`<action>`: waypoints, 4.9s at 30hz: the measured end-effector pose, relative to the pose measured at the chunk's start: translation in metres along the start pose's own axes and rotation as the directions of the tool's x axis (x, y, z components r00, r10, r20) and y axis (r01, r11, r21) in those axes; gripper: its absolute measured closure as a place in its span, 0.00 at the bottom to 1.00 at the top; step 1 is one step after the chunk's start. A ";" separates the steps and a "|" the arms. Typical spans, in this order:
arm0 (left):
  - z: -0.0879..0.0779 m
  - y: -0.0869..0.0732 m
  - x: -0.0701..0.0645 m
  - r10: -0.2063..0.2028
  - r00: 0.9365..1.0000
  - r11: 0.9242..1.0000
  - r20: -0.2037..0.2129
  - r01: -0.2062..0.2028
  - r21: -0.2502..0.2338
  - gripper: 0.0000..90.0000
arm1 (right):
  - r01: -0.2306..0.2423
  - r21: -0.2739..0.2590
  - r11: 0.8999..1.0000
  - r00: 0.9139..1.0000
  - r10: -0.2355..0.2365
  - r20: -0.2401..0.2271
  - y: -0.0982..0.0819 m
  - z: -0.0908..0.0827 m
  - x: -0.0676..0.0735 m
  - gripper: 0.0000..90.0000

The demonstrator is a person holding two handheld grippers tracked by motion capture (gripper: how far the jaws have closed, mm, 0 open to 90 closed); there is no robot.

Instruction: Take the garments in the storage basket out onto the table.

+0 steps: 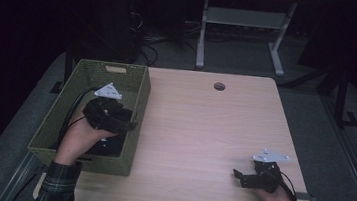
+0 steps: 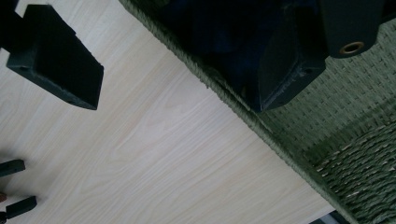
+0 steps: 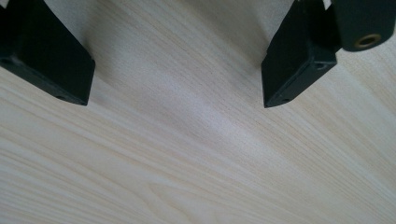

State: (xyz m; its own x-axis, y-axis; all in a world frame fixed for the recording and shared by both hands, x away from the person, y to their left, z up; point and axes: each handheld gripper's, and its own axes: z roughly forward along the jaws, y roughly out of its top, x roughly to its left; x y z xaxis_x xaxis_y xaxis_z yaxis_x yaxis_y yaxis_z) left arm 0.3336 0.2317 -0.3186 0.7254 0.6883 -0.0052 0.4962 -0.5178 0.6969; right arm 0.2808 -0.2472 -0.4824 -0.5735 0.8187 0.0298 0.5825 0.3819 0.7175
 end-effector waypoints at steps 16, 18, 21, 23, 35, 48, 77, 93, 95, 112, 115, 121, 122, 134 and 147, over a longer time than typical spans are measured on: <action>-0.014 -0.017 0.013 -0.034 0.999 0.999 -0.033 0.034 0.007 0.16 | -0.002 0.000 1.000 1.000 0.002 0.000 0.000 0.000 0.000 0.10; -0.015 -0.020 0.015 -0.040 0.999 0.999 -0.037 0.040 0.010 0.16 | -0.002 0.000 1.000 1.000 0.002 0.000 0.000 0.000 0.000 0.10; -0.015 -0.025 0.017 -0.054 0.998 0.998 -0.039 0.055 0.017 0.16 | -0.002 0.000 1.000 1.000 0.002 0.000 0.000 0.000 0.000 0.10; -0.014 -0.027 0.018 -0.050 0.998 0.998 -0.040 0.051 0.029 0.16 | 0.001 0.001 1.000 1.000 -0.001 0.001 0.000 0.000 0.000 0.10; -0.008 -0.044 0.024 -0.076 0.995 0.994 -0.061 0.080 0.077 0.16 | -0.002 0.000 1.000 1.000 0.002 0.000 0.000 0.000 0.000 0.10; 0.004 -0.053 0.028 -0.086 0.993 0.986 -0.075 0.096 0.140 0.15 | -0.002 0.001 1.000 1.000 0.002 0.000 0.000 0.000 0.000 0.10; 0.032 -0.058 0.025 -0.060 0.996 0.945 -0.066 0.078 0.318 0.16 | -0.001 0.000 1.000 1.000 0.001 -0.001 0.000 0.000 0.000 0.10; 0.034 -0.058 0.028 -0.068 0.998 0.927 0.008 0.060 0.370 0.71 | -0.002 0.000 1.000 1.000 0.002 0.000 0.000 0.000 0.000 0.10; 0.035 -0.058 0.029 -0.077 0.997 0.925 0.008 0.069 0.373 0.76 | -0.002 0.000 1.000 1.000 0.002 0.000 0.000 0.000 0.000 0.10; 0.015 -0.044 0.036 -0.095 0.995 0.940 -0.007 0.092 0.328 0.81 | -0.005 0.002 1.000 1.000 0.005 0.001 0.000 0.000 0.000 0.10; 0.008 -0.040 0.039 -0.098 0.995 0.943 -0.006 0.095 0.317 0.81 | -0.006 0.002 1.000 1.000 0.006 0.001 0.000 0.000 0.000 0.10; -0.005 -0.028 0.047 -0.098 0.995 0.950 -0.011 0.097 0.297 0.81 | -0.004 -0.001 1.000 1.000 0.004 0.012 0.000 0.000 -0.001 0.10; -0.007 -0.025 0.048 -0.092 0.996 0.951 -0.014 0.092 0.294 0.81 | -0.006 0.000 1.000 1.000 0.006 0.013 0.000 0.000 -0.001 0.11; -0.026 -0.004 0.057 -0.082 0.996 0.961 -0.017 0.084 0.264 0.82 | -0.010 0.001 1.000 1.000 0.010 0.014 0.000 0.000 -0.001 0.11; -0.055 0.018 0.066 -0.107 0.994 0.964 -0.018 0.108 0.243 0.82 | -0.011 0.000 1.000 1.000 0.011 0.015 0.000 0.000 -0.001 0.11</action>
State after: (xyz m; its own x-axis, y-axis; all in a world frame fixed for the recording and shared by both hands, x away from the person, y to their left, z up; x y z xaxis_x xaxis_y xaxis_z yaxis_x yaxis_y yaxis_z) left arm 0.3642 0.2953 -0.2668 0.6593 0.7489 -0.0670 0.6730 -0.5480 0.4968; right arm 0.2818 -0.2479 -0.4825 -0.5586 0.8290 0.0276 0.5890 0.3729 0.7169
